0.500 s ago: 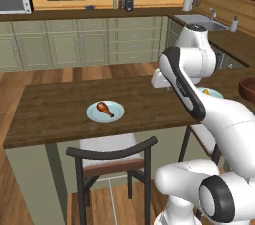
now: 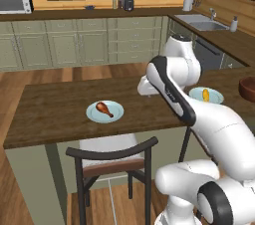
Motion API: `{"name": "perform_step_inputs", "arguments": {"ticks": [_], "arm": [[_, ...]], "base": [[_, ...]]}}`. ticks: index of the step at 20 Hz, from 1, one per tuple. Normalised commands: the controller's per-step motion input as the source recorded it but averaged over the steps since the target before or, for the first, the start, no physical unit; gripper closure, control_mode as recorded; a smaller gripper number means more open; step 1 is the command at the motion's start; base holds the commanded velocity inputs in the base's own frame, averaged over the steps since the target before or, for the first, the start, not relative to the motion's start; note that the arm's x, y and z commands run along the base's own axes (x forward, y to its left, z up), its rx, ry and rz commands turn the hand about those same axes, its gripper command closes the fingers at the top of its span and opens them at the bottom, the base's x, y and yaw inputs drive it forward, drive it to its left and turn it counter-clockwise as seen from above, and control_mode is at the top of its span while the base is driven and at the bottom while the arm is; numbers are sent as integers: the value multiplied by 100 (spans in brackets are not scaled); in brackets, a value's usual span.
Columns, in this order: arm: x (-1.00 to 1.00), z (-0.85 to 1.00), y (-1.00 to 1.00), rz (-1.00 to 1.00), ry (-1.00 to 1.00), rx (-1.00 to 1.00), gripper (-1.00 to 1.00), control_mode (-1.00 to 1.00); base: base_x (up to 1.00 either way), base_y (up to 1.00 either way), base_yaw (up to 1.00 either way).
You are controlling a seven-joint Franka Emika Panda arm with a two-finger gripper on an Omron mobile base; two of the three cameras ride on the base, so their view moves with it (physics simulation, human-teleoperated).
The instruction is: Pick the chicken drumstick and corn from their plates and place them in the bowl. Then put the bowl in the fridge.
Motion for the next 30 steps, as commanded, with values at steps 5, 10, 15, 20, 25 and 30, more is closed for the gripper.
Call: {"name": "perform_step_inputs", "arguments": {"ticks": [5, 10, 15, 20, 25, 30], "arm": [[61, -23, 23, 9, 0, 0, -100, -100], [59, -12, 1, 3, 0, 0, -100, -100], [57, -10, 1, 1, 0, 0, -100, -100], [60, -15, 5, 1, 0, 0, -100, -100], [57, -27, 25, 1, 2, 0, -100, -100], [25, -41, 39, 0, 0, 0, -100, -100]], "base": [[0, 0, 0], [0, 0, 0], [0, 0, 0], [0, 0, 0], [0, 0, 0], [0, 0, 0]]}}
